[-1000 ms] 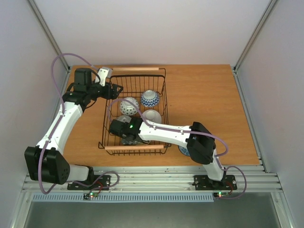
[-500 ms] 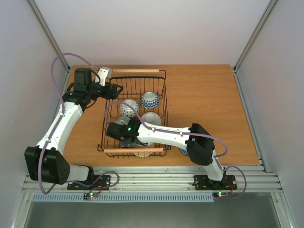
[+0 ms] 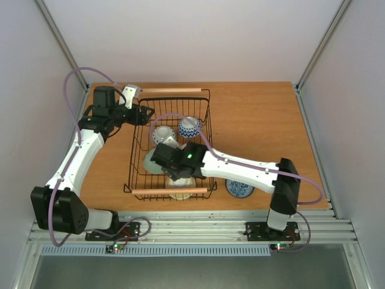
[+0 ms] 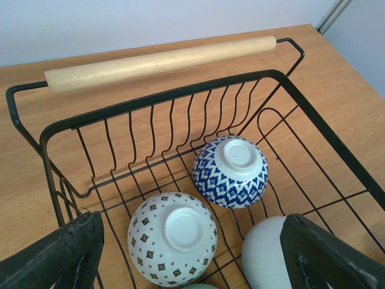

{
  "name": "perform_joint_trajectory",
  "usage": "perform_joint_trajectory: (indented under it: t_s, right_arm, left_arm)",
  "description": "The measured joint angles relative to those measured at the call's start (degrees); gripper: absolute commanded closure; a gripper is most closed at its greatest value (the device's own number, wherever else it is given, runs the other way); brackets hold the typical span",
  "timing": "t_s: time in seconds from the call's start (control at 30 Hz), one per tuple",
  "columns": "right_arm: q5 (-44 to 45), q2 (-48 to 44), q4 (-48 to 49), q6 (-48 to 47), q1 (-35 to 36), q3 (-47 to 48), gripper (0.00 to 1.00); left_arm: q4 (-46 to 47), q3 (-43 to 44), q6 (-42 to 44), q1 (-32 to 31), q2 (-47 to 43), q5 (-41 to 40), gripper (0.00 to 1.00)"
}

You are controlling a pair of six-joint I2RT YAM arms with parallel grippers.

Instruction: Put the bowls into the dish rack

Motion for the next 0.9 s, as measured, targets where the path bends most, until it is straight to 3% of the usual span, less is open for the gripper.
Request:
perform_joint_trajectory:
  t_s: [0.17, 0.27, 0.43, 0.57, 0.9]
  right_arm:
    - [3.2, -7.9, 0.6, 2.6, -4.0, -4.9, 0.01]
    - [4.6, -13.3, 0.5, 5.8, -8.1, -8.5, 0.11]
    - [5.6, -23.4, -0.1, 12.3, -17.7, -17.6, 0.15]
    - [5.3, -29.3, -2.6, 17.9, -23.3, -25.1, 0.25]
    - [1.1, -34.4, -6.8, 29.9, -27.4, -41.0, 0.43]
  left_arm:
    - [0.0, 0.0, 0.0, 0.2, 0.0, 0.0, 0.19]
    - [0.0, 0.0, -0.1, 0.2, 0.0, 0.2, 0.19]
    - [0.0, 0.0, -0.2, 0.2, 0.0, 0.5, 0.19]
    - [0.0, 0.0, -0.2, 0.2, 0.0, 0.7, 0.19]
    - [0.0, 0.0, -0.2, 0.2, 0.0, 1.6, 0.19]
